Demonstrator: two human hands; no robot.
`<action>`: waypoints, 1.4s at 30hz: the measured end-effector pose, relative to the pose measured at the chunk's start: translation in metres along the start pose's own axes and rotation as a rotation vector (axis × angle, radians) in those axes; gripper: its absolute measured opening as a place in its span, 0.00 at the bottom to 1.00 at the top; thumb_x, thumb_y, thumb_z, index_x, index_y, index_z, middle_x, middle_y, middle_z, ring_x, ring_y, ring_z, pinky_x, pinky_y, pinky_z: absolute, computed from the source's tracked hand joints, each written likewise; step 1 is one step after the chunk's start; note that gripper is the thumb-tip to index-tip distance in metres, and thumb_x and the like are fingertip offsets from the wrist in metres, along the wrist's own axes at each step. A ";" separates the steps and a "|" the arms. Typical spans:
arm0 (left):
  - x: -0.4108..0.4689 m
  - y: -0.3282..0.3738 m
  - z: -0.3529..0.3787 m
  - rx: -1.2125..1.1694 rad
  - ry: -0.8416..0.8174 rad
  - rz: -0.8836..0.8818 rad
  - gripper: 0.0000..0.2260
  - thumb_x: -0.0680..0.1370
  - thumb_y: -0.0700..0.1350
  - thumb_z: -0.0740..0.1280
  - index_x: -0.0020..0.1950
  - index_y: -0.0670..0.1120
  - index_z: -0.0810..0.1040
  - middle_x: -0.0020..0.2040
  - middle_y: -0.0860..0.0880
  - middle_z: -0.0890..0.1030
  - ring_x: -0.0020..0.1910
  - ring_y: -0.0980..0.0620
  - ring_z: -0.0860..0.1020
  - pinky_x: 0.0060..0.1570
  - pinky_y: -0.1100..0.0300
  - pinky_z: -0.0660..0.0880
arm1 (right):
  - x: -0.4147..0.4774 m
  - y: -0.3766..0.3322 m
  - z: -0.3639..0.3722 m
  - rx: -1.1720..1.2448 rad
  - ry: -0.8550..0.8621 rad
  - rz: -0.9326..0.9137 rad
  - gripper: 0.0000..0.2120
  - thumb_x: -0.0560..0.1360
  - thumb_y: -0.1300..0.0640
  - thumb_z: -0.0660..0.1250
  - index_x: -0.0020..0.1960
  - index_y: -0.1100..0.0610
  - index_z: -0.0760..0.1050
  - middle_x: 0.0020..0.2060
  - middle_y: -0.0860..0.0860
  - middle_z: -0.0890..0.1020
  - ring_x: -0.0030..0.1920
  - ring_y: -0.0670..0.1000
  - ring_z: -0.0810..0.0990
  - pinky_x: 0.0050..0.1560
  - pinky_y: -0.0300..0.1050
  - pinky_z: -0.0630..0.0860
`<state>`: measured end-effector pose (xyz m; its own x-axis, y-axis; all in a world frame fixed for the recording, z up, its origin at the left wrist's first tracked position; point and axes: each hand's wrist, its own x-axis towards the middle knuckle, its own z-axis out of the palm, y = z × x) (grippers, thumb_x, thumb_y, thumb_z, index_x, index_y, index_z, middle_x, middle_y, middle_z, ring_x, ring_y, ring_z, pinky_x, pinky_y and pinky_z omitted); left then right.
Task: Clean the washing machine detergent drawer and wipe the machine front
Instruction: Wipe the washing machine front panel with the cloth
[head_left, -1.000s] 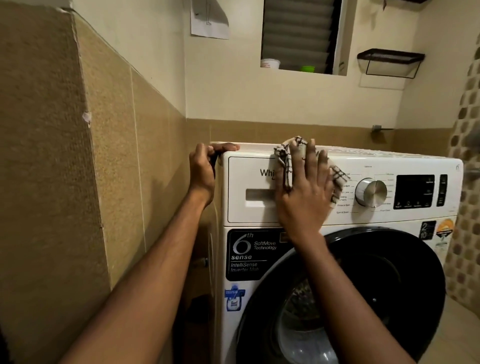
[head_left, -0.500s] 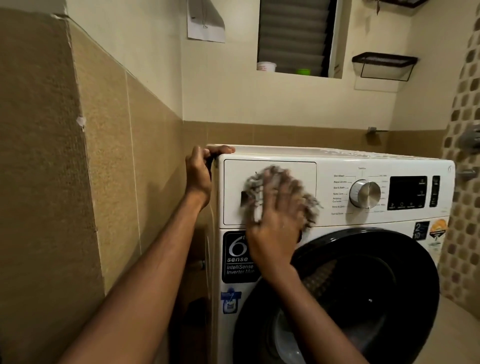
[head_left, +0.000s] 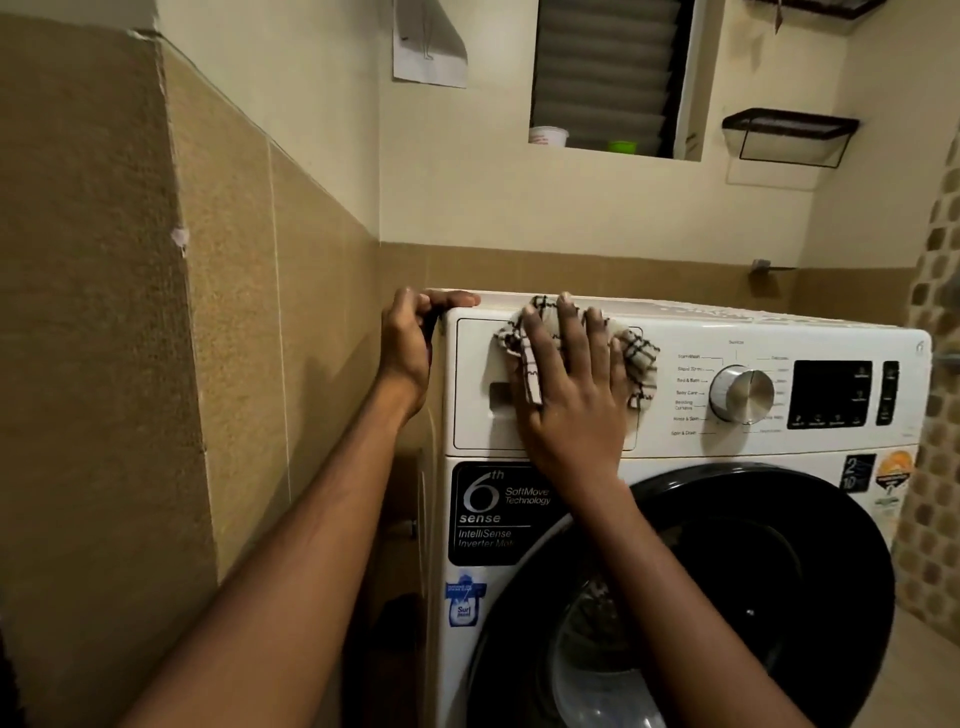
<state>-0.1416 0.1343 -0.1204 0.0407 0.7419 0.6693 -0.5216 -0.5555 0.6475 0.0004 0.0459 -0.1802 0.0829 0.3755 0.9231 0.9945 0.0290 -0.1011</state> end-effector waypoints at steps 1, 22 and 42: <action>0.000 0.005 0.001 -0.016 -0.010 -0.025 0.25 0.78 0.41 0.49 0.34 0.41 0.84 0.41 0.41 0.86 0.51 0.44 0.82 0.57 0.56 0.75 | 0.009 -0.001 -0.001 -0.007 0.031 0.017 0.27 0.79 0.41 0.52 0.77 0.43 0.60 0.78 0.47 0.60 0.79 0.53 0.54 0.76 0.54 0.50; -0.003 0.030 -0.017 0.141 0.047 0.072 0.24 0.80 0.44 0.49 0.42 0.45 0.86 0.50 0.43 0.86 0.57 0.46 0.82 0.66 0.53 0.73 | 0.025 -0.008 -0.005 -0.046 -0.017 -0.079 0.29 0.79 0.39 0.52 0.78 0.43 0.57 0.78 0.46 0.58 0.79 0.53 0.51 0.76 0.56 0.51; -0.001 -0.007 -0.006 0.189 -0.049 0.129 0.23 0.75 0.46 0.51 0.40 0.42 0.85 0.46 0.41 0.86 0.55 0.47 0.82 0.60 0.57 0.73 | -0.007 -0.007 -0.003 0.129 -0.016 0.362 0.31 0.80 0.39 0.45 0.80 0.46 0.45 0.80 0.50 0.42 0.79 0.53 0.37 0.76 0.61 0.41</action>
<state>-0.1430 0.1392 -0.1277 0.0280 0.6436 0.7648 -0.3569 -0.7082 0.6091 -0.0066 0.0402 -0.1849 0.4253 0.3975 0.8131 0.8845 0.0081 -0.4666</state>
